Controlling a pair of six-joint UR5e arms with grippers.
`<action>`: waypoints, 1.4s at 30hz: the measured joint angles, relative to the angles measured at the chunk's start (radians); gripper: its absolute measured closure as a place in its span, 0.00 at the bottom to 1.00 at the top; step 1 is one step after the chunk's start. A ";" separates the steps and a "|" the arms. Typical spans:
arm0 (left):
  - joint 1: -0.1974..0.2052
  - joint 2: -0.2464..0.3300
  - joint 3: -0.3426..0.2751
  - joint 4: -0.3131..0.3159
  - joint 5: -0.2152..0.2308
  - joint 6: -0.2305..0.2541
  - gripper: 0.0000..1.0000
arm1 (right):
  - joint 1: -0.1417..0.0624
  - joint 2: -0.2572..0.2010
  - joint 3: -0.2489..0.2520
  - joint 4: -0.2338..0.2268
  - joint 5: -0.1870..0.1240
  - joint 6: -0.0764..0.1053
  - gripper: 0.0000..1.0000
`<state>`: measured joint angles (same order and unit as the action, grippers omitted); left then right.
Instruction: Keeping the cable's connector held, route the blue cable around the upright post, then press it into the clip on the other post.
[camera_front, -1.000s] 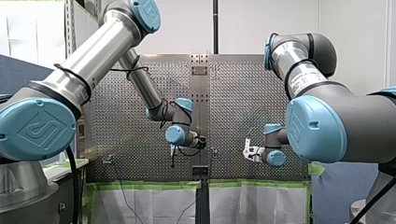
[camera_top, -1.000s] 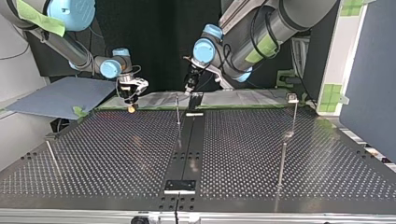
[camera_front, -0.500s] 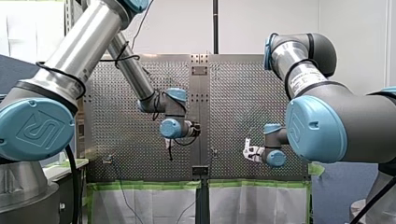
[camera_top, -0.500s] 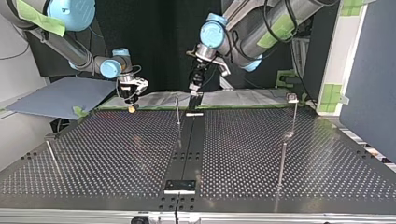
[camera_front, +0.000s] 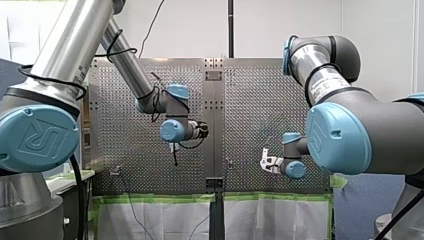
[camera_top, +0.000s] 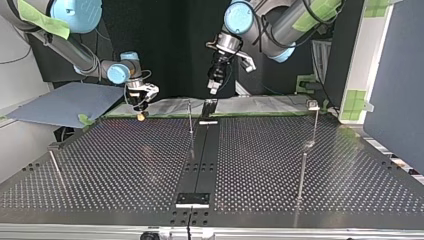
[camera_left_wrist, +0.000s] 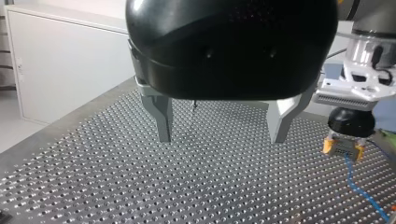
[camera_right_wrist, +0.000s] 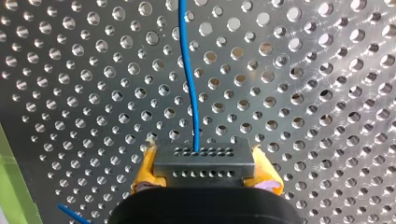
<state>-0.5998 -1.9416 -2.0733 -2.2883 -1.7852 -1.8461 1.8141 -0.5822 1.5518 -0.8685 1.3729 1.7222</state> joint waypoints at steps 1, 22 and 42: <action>0.000 0.011 -0.012 -0.007 0.000 0.003 0.00 | 0.000 0.000 0.000 0.000 0.000 0.000 1.00; 0.000 0.170 -0.170 -0.005 0.000 0.021 0.00 | 0.000 0.000 0.000 0.000 -0.006 -0.007 1.00; 0.000 0.171 -0.171 -0.005 0.000 0.021 0.00 | 0.000 0.000 0.000 0.000 -0.006 -0.007 1.00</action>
<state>-0.6002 -1.7710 -2.2440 -2.2935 -1.7847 -1.8254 1.8139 -0.5824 1.5518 -0.8683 1.3669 1.7153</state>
